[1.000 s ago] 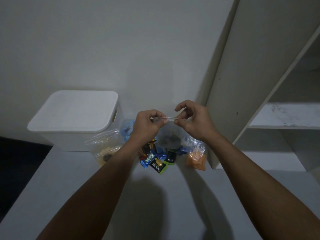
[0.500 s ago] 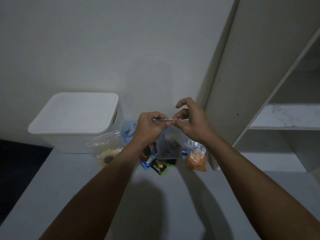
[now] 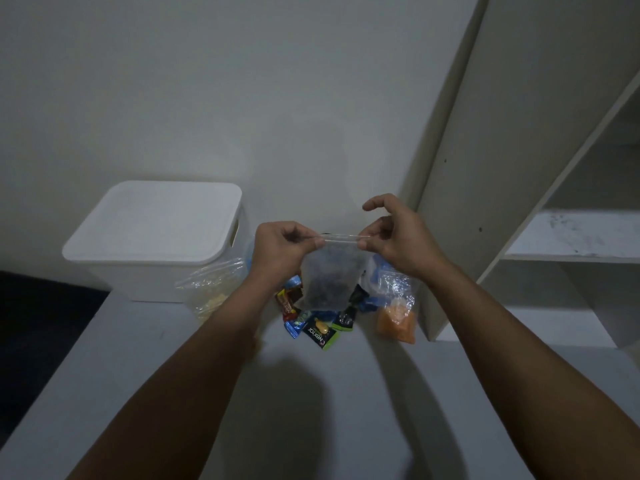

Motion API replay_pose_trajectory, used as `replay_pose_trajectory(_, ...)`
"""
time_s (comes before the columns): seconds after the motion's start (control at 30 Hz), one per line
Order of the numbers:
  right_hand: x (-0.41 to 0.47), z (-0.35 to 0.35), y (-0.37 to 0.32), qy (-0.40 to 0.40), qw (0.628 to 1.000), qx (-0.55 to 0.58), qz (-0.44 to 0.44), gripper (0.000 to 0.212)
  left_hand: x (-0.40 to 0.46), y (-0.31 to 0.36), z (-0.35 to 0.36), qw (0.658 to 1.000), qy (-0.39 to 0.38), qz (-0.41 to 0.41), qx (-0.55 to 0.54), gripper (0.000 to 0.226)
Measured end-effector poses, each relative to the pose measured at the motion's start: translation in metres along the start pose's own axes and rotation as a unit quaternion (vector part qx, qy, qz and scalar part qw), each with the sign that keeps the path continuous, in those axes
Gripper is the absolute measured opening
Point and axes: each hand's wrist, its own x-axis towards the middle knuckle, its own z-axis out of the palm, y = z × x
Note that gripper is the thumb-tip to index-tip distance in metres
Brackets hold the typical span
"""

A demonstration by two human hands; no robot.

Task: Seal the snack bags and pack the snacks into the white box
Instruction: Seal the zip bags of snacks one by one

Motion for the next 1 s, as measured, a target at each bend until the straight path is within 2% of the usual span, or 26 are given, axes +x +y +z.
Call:
replay_pose_trajectory(0.1, 0.004, 0.002, 0.002, -0.009, 1.000, -0.012, -0.006, 0.034, 0.001, -0.005, -0.007, 1.000, 0.001, -0.016, -0.026, 0.011)
replay_pose_trajectory(0.23, 0.011, 0.011, 0.003, 0.001, 1.000, -0.028, -0.009, 0.034, -0.001, -0.012, -0.021, 0.999, -0.006, -0.029, -0.029, 0.013)
replay_pose_trajectory(0.4, 0.015, 0.031, 0.003, -0.032, 0.999, 0.010, -0.006, 0.029, -0.014, -0.022, -0.036, 0.999, 0.025, -0.037, -0.019, 0.008)
replay_pose_trajectory(0.6, 0.019, 0.064, -0.010, -0.080, 0.995, -0.054, -0.036, 0.007, -0.032, -0.039, -0.064, 0.994, 0.039, -0.100, -0.016, 0.010)
replay_pose_trajectory(0.77, 0.024, 0.100, -0.010, -0.121, 0.988, -0.072, -0.062, 0.008, -0.050, -0.062, -0.089, 0.987, 0.039, -0.158, -0.002, 0.004)
replay_pose_trajectory(0.87, 0.025, 0.126, -0.009, -0.149, 0.983, -0.085, -0.060, 0.012, -0.059, -0.083, -0.104, 0.983, 0.056, -0.170, 0.037, 0.005)
replay_pose_trajectory(1.0, 0.023, 0.157, -0.010, -0.192, 0.973, -0.115, -0.054, 0.006, -0.067, -0.109, -0.123, 0.975, 0.032, -0.192, 0.104, 0.004)
